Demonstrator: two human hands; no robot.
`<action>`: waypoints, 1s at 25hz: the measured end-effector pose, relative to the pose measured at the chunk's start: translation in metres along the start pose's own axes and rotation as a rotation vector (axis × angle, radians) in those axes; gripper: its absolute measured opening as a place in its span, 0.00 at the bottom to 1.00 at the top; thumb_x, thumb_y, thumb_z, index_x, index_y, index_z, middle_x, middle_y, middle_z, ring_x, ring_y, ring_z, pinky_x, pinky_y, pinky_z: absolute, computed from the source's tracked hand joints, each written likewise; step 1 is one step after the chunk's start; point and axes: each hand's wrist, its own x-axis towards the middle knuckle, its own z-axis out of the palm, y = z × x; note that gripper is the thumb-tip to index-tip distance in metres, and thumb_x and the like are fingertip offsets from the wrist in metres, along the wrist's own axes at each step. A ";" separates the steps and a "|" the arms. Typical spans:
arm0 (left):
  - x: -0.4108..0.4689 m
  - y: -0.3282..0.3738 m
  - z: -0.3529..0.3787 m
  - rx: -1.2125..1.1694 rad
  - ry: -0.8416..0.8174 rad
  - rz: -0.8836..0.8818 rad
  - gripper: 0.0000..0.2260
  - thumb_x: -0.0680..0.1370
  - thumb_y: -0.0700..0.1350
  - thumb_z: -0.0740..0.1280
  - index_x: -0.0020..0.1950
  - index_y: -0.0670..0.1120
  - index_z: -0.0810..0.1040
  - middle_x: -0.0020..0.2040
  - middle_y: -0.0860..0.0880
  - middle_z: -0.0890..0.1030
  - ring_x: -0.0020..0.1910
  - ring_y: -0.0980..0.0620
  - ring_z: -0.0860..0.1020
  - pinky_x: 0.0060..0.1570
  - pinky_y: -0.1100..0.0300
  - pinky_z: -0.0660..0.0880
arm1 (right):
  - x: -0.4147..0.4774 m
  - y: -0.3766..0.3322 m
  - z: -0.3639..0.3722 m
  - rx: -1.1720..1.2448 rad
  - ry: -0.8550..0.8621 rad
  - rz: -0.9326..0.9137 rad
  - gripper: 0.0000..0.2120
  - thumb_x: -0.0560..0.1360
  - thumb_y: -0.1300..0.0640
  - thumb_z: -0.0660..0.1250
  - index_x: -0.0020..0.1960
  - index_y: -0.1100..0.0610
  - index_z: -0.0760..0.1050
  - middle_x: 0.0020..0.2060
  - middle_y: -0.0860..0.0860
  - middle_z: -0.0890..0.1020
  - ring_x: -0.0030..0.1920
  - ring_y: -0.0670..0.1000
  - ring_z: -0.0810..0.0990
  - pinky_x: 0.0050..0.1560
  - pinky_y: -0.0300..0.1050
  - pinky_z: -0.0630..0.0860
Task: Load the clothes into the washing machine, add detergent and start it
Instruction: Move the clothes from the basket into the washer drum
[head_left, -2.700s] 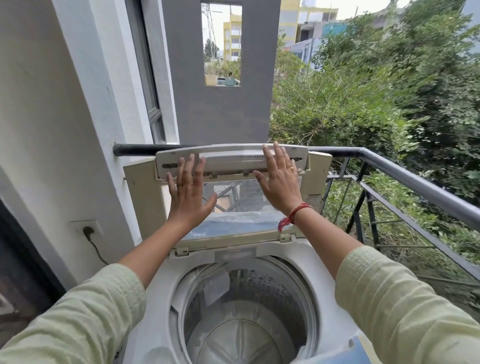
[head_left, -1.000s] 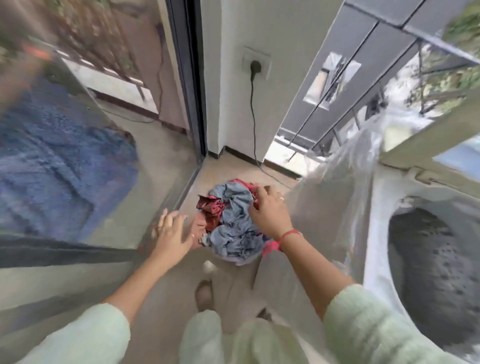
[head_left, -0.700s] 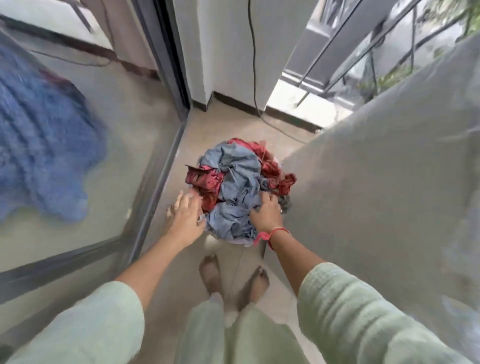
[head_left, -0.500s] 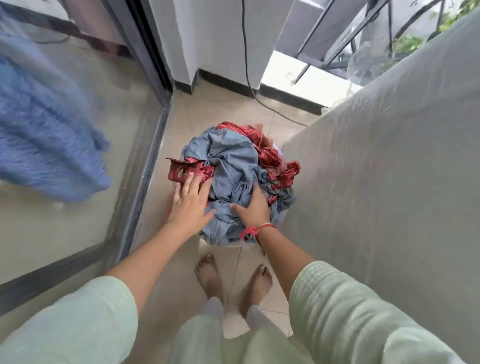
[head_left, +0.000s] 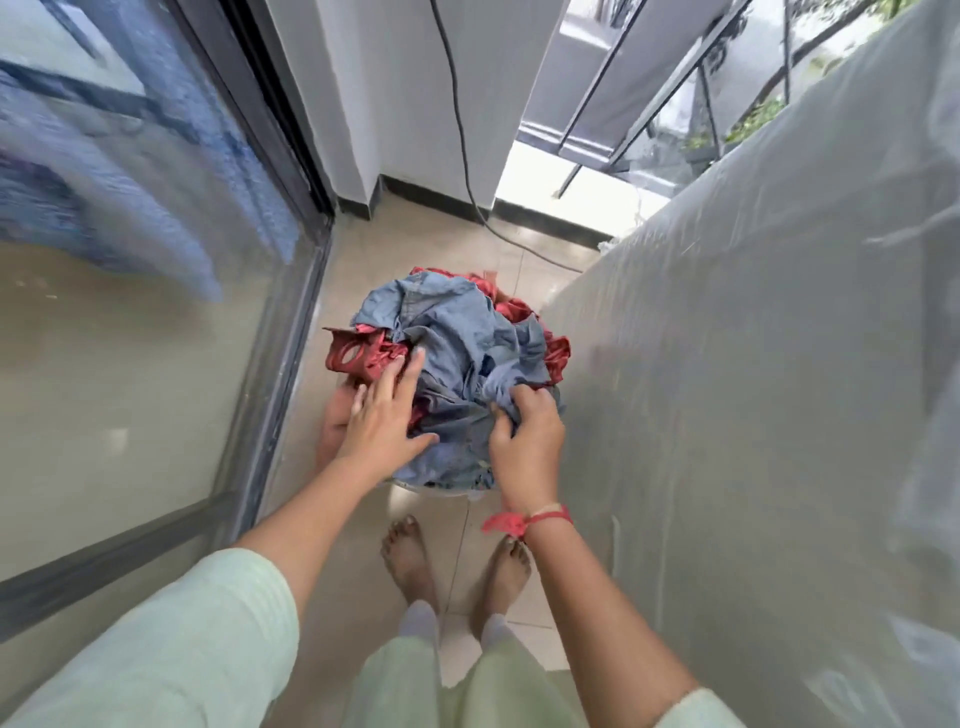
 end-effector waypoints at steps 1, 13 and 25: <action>-0.003 0.006 -0.007 -0.022 -0.021 0.014 0.45 0.68 0.53 0.74 0.77 0.53 0.50 0.75 0.44 0.56 0.73 0.43 0.59 0.70 0.43 0.58 | -0.009 -0.012 -0.012 -0.001 0.006 -0.064 0.05 0.68 0.70 0.61 0.39 0.61 0.71 0.38 0.55 0.71 0.40 0.52 0.69 0.41 0.37 0.59; -0.061 0.094 -0.146 -0.427 0.476 0.026 0.09 0.80 0.41 0.55 0.57 0.39 0.70 0.42 0.38 0.78 0.39 0.36 0.76 0.34 0.53 0.66 | 0.009 -0.122 -0.175 0.119 0.243 -0.133 0.04 0.75 0.65 0.62 0.49 0.65 0.69 0.47 0.56 0.71 0.47 0.52 0.71 0.48 0.41 0.67; -0.099 0.166 -0.299 -0.277 0.385 0.142 0.10 0.81 0.46 0.58 0.49 0.41 0.74 0.33 0.48 0.72 0.36 0.46 0.71 0.35 0.56 0.61 | -0.057 -0.156 -0.177 0.039 0.085 -0.450 0.36 0.71 0.61 0.70 0.74 0.57 0.57 0.74 0.60 0.55 0.73 0.53 0.58 0.70 0.42 0.61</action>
